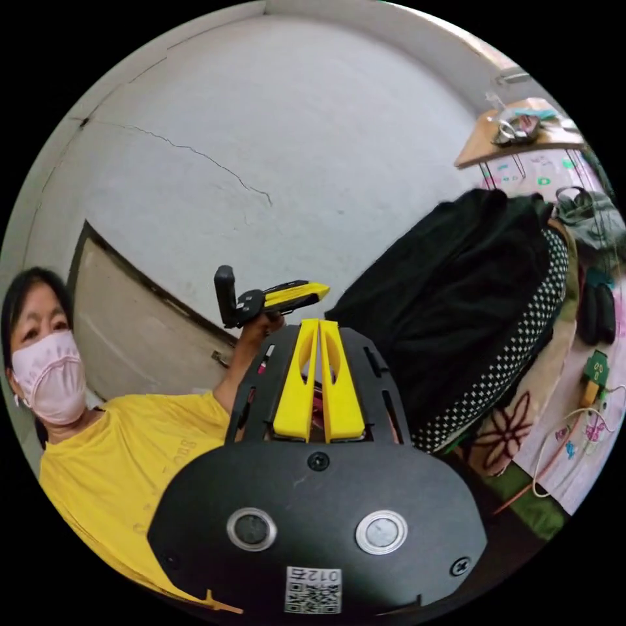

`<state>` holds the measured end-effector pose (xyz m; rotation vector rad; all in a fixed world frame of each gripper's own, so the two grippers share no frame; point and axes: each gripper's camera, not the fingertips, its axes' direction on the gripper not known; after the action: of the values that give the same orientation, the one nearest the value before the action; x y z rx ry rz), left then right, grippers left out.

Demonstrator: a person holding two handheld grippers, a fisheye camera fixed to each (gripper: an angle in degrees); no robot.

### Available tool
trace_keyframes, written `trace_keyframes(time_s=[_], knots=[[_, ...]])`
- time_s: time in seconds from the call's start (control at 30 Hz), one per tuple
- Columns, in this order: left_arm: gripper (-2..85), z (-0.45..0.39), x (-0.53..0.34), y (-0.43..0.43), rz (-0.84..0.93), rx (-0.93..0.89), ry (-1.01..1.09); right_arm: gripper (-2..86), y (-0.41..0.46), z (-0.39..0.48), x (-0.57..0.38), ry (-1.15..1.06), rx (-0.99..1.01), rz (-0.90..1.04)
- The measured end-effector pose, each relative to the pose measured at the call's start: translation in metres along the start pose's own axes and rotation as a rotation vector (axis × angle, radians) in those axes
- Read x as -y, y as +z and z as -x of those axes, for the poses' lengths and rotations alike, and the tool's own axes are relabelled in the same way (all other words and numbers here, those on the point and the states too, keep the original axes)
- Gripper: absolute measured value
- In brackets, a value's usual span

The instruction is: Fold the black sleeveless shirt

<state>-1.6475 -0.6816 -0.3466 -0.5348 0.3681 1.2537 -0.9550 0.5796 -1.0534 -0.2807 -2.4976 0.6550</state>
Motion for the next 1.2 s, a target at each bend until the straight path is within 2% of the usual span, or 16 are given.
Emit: trace_keyframes(time_s=[0.03,0.07,0.17,0.23,0.3,0.37,0.5,0.6,0.67,0.77,0.9,1.03,1.13,1.2], knots=[[0.3,-0.001,0.002,0.014,0.024,-0.059,0.010,0.3,0.010,-0.011,-0.005,0.041,-0.104,0.051],[0.3,-0.003,0.004,0.043,0.080,-0.127,0.005,0.2,0.012,-0.024,-0.014,0.071,-0.108,0.053],[0.4,0.003,0.002,0.074,0.061,-0.192,-0.044,0.2,-0.005,-0.040,-0.030,0.254,0.113,-0.053],[0.4,0.010,0.002,0.072,0.019,-0.222,-0.065,0.3,-0.011,-0.016,-0.026,0.237,0.091,-0.043],[0.5,0.008,0.006,0.057,-0.033,-0.162,-0.069,0.4,-0.023,0.017,-0.013,0.184,0.073,-0.051],[0.4,0.000,0.013,0.043,-0.110,-0.155,-0.051,0.5,-0.047,0.054,0.016,0.117,0.083,-0.140],[0.4,-0.043,0.042,0.053,-0.203,-0.333,0.047,0.6,-0.058,0.087,0.075,0.094,0.027,-0.217],[0.3,-0.087,0.069,0.099,-0.112,-0.410,0.154,0.5,-0.045,0.088,0.114,0.177,-0.002,-0.227],[0.1,-0.107,0.079,0.126,-0.068,-0.399,0.185,0.4,-0.038,0.073,0.123,0.415,-0.165,-0.227],[0.0,-0.109,0.092,0.150,-0.103,-0.493,0.115,0.3,-0.044,0.084,0.112,0.523,-0.072,-0.348],[-0.1,-0.121,0.117,0.173,-0.094,-0.522,0.121,0.3,-0.053,0.149,0.122,0.482,-0.078,-0.366],[0.0,-0.140,0.140,0.176,-0.112,-0.454,0.132,0.4,-0.101,0.252,0.116,0.329,-0.006,-0.509],[0.2,-0.154,0.158,0.166,-0.199,-0.410,0.063,0.5,-0.142,0.331,0.093,0.217,-0.016,-0.509],[0.3,-0.170,0.178,0.155,-0.317,-0.416,-0.015,0.5,-0.166,0.378,0.070,0.156,-0.072,-0.485]])
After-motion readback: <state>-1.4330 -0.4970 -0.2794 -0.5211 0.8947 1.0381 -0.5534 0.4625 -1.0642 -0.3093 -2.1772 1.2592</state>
